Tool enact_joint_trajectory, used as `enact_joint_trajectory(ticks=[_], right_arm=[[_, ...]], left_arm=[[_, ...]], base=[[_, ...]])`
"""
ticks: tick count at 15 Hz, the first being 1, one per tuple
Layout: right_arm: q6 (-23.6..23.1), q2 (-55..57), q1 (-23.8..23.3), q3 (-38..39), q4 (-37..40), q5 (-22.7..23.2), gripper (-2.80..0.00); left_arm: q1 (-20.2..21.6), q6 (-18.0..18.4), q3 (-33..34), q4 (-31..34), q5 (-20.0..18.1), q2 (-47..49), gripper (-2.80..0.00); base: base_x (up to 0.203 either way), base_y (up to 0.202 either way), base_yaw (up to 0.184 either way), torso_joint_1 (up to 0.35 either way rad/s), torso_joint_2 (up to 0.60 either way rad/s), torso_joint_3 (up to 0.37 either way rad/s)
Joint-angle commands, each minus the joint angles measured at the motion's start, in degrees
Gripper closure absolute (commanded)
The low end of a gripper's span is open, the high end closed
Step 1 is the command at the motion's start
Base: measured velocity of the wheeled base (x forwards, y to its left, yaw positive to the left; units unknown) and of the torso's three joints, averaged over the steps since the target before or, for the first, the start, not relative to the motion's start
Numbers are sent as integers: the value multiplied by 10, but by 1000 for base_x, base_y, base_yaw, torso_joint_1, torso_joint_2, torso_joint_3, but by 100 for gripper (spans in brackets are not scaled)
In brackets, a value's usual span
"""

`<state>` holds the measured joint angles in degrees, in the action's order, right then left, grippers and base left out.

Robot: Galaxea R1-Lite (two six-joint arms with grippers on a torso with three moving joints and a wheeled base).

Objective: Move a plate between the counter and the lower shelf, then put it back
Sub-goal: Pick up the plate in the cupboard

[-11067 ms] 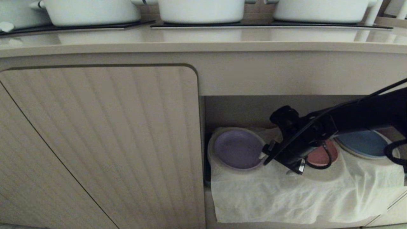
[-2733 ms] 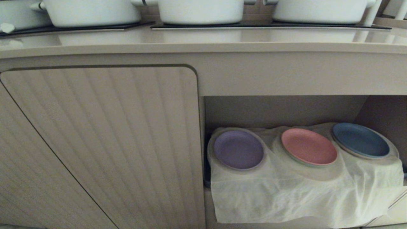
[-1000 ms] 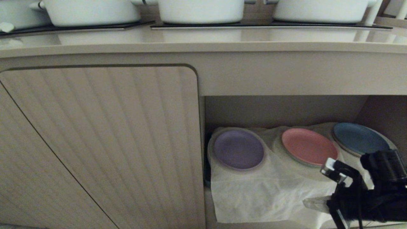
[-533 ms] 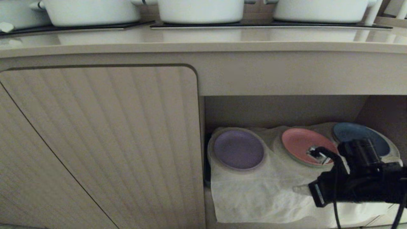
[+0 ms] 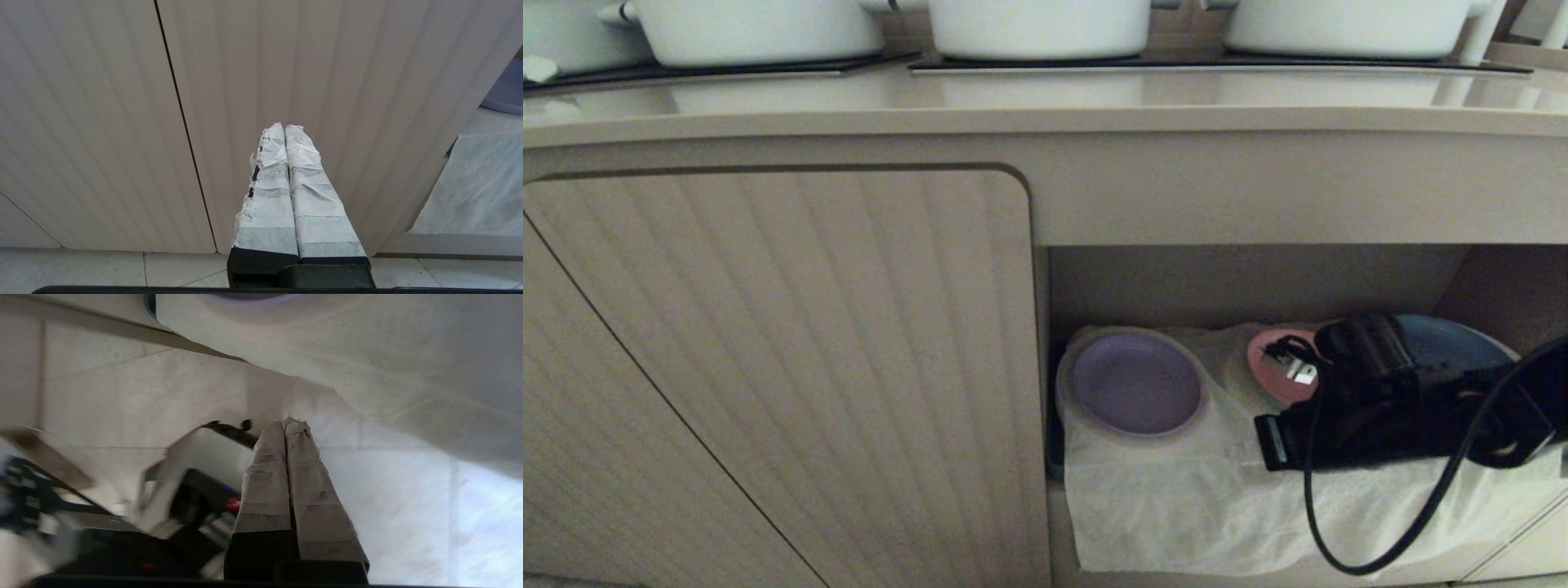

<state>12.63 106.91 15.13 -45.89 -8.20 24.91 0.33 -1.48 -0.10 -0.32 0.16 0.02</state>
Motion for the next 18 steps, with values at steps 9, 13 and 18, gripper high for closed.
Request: enact_joint_trajectory(ticks=[9,13,18], right_arm=[[25,59,0,-130,135,-60,-280],[26,89,0,-184,185,-104,-280],[100,129,2,-265,197,-107,-280]], left_arm=[[0,0,0,0,0,1,0],[0,0,0,0,0,1,0],[0,0,0,0,0,1,0]], base=[[0,0,0,0,0,0],[0,0,0,0,0,0],[0,0,0,0,0,0]])
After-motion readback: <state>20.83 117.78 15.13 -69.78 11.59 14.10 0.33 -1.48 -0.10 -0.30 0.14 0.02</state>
